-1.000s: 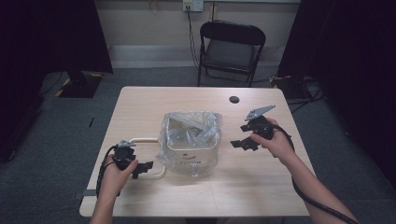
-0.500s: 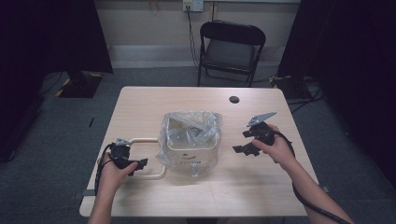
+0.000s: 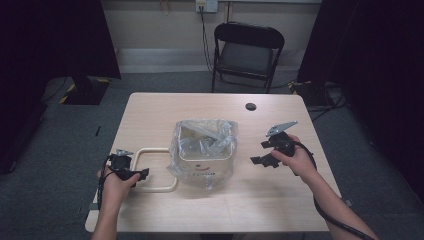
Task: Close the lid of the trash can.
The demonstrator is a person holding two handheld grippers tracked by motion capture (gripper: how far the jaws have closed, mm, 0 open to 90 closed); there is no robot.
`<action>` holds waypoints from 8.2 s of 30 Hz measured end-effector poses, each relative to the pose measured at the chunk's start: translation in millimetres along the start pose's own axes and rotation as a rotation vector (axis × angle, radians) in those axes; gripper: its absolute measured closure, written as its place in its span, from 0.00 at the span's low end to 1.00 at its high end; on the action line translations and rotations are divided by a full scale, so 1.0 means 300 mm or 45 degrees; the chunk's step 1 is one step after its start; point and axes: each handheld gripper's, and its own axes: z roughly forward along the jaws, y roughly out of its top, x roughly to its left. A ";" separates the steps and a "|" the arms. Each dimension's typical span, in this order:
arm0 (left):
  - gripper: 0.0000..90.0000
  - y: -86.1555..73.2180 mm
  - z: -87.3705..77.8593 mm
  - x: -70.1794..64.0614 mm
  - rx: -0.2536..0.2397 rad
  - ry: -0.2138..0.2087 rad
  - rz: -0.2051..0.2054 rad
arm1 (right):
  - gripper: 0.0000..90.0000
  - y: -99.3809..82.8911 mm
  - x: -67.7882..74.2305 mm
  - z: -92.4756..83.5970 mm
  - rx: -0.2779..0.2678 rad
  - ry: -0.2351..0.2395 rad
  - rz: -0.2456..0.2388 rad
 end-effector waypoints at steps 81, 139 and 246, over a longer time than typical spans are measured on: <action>0.91 -0.016 -0.243 0.104 0.007 0.109 -0.040 | 0.17 0.030 -0.005 -0.001 -0.020 -0.006 0.007; 0.91 0.347 -0.289 -0.160 -0.047 -0.061 0.052 | 0.17 0.034 -0.015 -0.051 -0.050 -0.006 0.004; 0.54 0.450 -0.166 -0.335 -0.051 -0.249 0.086 | 0.17 0.085 0.043 -0.005 -0.051 0.057 -0.060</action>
